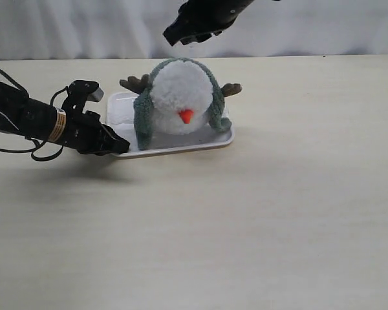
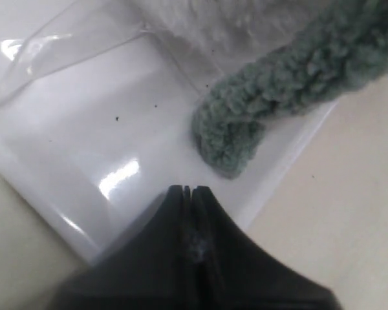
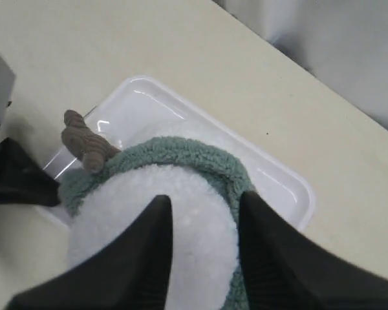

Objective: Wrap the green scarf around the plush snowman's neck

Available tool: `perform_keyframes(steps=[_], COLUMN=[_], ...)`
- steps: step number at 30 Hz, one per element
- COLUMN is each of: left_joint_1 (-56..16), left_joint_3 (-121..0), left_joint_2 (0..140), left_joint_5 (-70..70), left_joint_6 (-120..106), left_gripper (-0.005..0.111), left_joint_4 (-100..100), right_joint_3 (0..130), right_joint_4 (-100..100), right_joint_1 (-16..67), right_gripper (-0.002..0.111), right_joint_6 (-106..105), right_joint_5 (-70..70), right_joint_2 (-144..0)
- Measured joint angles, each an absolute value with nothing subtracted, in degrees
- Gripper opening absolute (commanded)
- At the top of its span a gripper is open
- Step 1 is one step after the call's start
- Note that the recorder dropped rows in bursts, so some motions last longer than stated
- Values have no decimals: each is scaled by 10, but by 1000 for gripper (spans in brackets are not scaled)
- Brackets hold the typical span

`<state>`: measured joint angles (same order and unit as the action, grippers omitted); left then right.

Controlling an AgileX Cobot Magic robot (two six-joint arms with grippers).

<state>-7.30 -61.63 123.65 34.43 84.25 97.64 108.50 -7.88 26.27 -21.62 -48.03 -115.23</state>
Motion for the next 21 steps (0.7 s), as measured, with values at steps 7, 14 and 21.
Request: perform_keyframes(steps=[7, 14, 21], left_joint_1=[-73, -73, -73], left_joint_3=[-616, -616, -616], left_joint_2=[1236, 1236, 1236], left_joint_5=[344, 344, 347], left_joint_6=[842, 842, 841], left_gripper=[0, 0, 0], left_joint_4=[976, 976, 976], right_joint_3=[1085, 1084, 1089], right_joint_4=[-100, -132, -101], right_joint_1=[263, 263, 263], right_gripper=[4, 4, 4], right_joint_6=[-252, -265, -243], right_joint_5=[-648, -675, -540], right_joint_2=[-1177, -1242, -1248])
